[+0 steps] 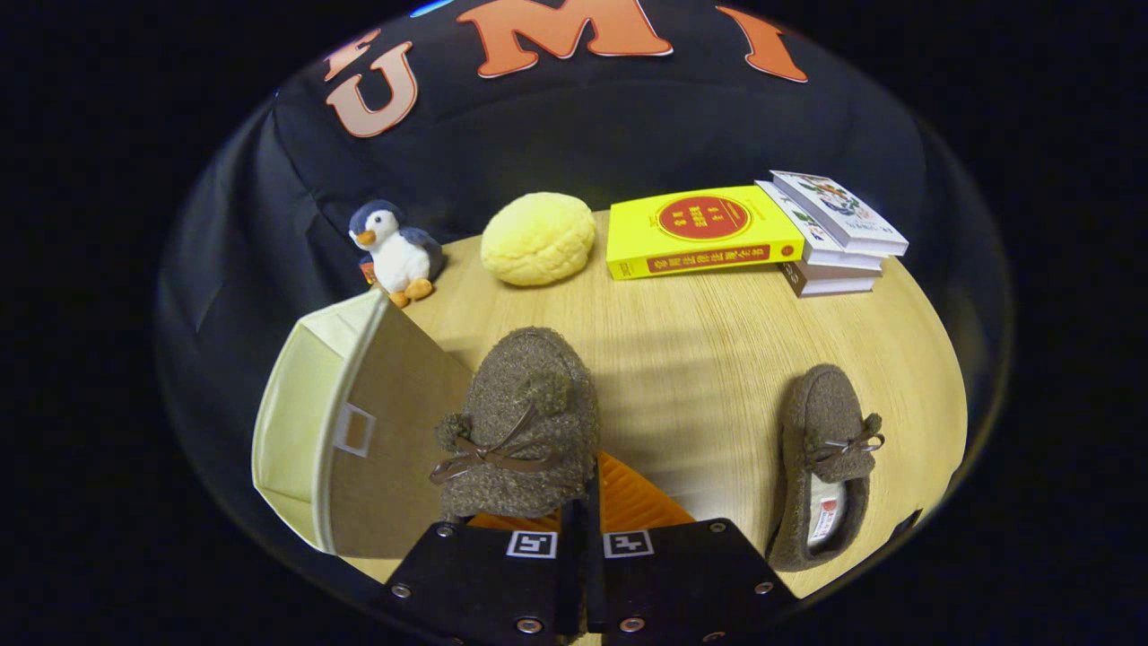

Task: Open the storage box then place both shoes into the box .Put the left shoe in first, then the right shoe, with the right side of both shoes facing outward in a uniform manner.

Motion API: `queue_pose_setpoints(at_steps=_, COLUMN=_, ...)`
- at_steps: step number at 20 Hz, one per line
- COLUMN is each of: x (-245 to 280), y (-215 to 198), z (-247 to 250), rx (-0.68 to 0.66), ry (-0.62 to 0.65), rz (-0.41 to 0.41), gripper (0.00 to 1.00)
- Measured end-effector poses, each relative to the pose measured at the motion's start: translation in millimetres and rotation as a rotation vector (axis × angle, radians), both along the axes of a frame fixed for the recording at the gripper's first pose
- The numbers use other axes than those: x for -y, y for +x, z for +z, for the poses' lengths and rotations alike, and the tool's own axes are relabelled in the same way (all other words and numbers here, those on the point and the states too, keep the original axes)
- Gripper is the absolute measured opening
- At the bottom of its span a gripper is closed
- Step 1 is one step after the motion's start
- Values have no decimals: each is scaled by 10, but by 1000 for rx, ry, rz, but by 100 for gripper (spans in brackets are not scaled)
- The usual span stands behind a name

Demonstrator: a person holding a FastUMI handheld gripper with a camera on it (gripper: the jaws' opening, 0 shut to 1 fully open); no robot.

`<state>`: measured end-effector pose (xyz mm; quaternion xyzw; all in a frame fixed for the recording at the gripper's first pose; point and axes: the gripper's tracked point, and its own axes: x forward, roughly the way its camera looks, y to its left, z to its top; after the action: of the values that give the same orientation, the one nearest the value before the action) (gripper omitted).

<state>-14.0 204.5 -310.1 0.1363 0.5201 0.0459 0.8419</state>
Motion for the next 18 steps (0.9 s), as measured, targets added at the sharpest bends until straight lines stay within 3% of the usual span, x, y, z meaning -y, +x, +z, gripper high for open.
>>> queue_pose_setpoints(at_steps=10, x=-1190, y=394, z=963, rx=103, ry=78, rz=41, gripper=4)
queue_pose_setpoints(at_steps=18, x=-1963, y=291, z=606, rx=-6, ry=54, rz=71, gripper=5)
